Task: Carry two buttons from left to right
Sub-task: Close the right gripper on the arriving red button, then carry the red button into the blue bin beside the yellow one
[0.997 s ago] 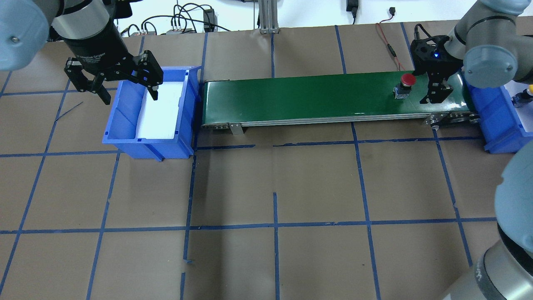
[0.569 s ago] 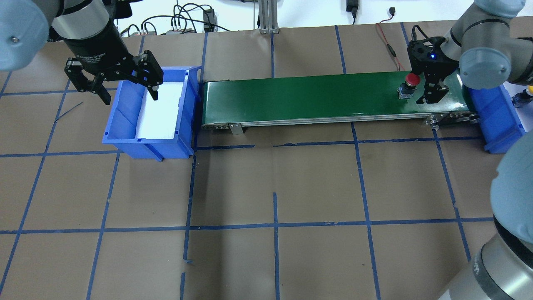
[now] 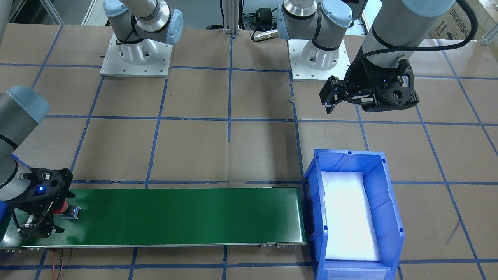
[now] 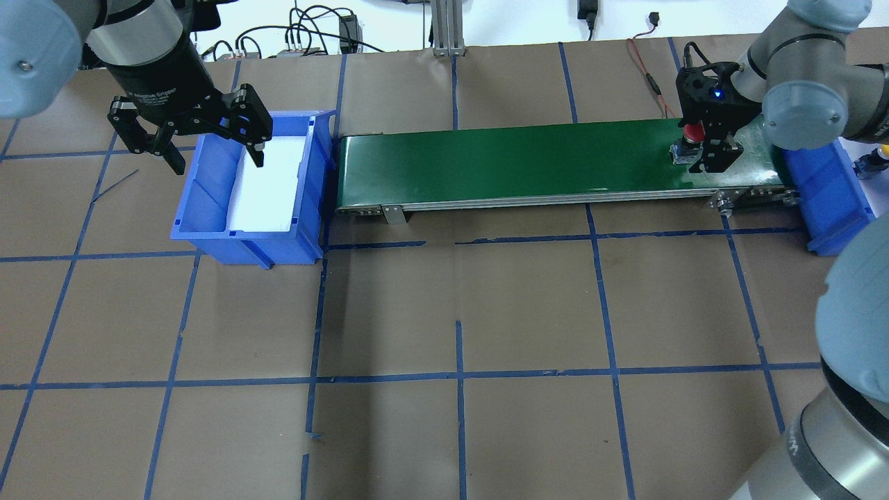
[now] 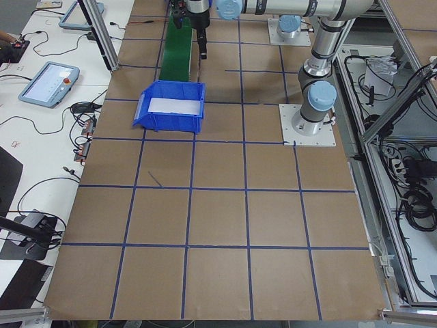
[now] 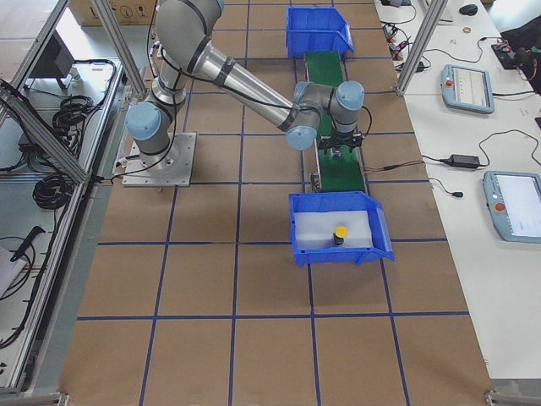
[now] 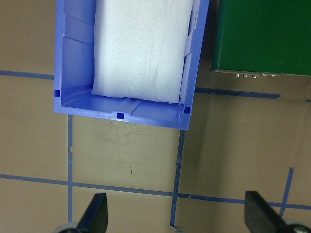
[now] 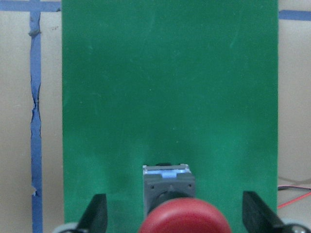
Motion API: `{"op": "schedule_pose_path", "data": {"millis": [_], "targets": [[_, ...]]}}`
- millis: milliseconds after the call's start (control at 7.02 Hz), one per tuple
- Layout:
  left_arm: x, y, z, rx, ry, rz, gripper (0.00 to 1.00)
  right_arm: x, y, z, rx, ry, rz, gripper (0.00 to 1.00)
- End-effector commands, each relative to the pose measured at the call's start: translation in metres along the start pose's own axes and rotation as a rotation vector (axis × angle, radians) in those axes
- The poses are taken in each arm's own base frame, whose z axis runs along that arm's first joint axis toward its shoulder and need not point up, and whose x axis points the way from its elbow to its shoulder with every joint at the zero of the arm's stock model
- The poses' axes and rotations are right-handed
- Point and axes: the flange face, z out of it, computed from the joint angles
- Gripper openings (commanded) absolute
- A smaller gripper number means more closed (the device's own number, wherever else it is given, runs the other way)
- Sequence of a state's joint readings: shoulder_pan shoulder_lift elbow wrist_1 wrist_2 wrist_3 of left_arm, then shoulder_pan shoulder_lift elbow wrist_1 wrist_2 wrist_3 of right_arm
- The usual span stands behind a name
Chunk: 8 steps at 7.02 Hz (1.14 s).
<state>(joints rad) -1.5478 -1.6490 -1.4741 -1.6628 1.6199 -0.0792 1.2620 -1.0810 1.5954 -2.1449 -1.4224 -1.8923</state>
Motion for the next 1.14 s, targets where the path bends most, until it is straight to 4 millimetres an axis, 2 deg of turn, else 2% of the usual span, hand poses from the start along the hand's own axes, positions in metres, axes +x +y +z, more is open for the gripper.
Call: {"op": "schedule_pose_path", "data": {"millis": [0,142,285,427,569,712,854,997], "targets": [[0.0,0.0,0.0,-0.002,0.0,-0.001,1.0,0.003,0.002,0.0,-0.006,0.019,-0.009,0.53],[0.0,0.0,0.001,-0.002,0.0,-0.002,1.0,0.003,0.001,-0.003,-0.009,0.023,-0.009,0.33],[0.0,0.0,0.002,-0.005,0.0,-0.002,1.0,0.004,0.001,-0.008,-0.013,0.034,-0.014,0.19],[0.0,0.0,0.002,-0.004,-0.002,-0.002,1.0,0.012,0.004,-0.031,-0.041,0.071,-0.041,0.18],[0.0,0.0,0.002,-0.004,-0.002,-0.002,1.0,0.022,0.03,-0.086,-0.099,0.144,-0.138,0.18],[0.0,0.0,0.002,-0.005,0.0,0.0,1.0,0.011,0.102,-0.12,-0.15,0.165,-0.094,0.18],[0.0,0.0,0.002,-0.004,-0.002,0.0,1.0,-0.001,0.151,-0.132,-0.155,0.178,-0.053,0.2],[0.0,0.0,0.002,-0.004,-0.002,0.0,1.0,-0.007,0.19,-0.142,-0.15,0.205,-0.075,0.21]]}}
